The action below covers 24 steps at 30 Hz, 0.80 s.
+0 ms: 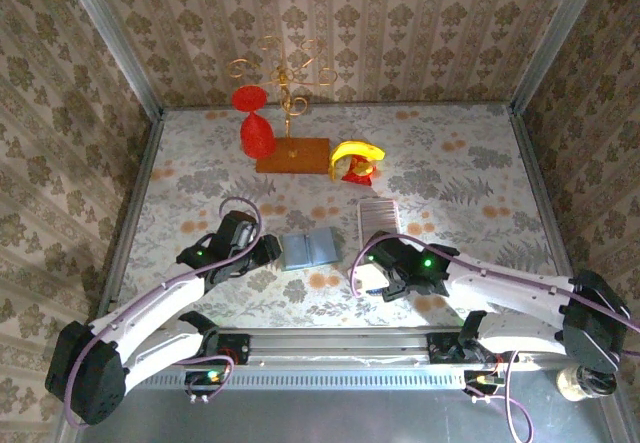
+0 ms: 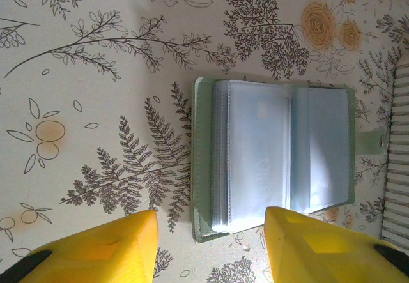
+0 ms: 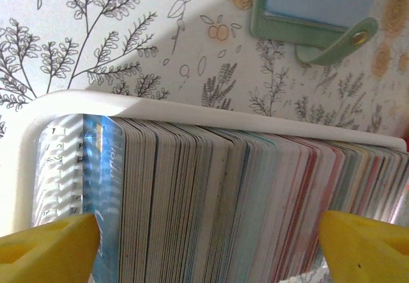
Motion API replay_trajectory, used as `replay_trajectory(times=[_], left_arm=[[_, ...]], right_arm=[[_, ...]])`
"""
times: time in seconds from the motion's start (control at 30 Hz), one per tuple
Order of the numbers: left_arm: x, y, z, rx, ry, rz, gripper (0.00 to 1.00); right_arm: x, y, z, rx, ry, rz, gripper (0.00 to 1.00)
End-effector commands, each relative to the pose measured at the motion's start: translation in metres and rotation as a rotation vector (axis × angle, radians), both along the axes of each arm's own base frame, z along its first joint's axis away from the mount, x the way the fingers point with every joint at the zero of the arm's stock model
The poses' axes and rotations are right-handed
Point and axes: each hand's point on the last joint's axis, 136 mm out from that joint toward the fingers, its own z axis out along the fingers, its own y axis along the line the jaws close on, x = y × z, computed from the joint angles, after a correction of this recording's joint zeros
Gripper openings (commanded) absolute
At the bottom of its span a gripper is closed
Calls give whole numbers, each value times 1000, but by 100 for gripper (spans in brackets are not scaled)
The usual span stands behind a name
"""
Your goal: Put the credit cards into the card holder
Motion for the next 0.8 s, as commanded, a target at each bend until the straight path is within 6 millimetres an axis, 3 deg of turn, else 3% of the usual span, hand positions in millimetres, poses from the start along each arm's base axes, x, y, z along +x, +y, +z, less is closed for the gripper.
replay_trajectory(times=[0.0,0.5,0.77], left_arm=[[1,0,7,21,-15,-16,47],[0,-5,6,-1,-3,-22,44],[-1,-7,2,-27,-5,-11,42]], right_arm=[[4,3,3,-4,-8,18,92],[2,0,-8,-76,56,58,93],[-3,5,-3,-48,97,56,80]])
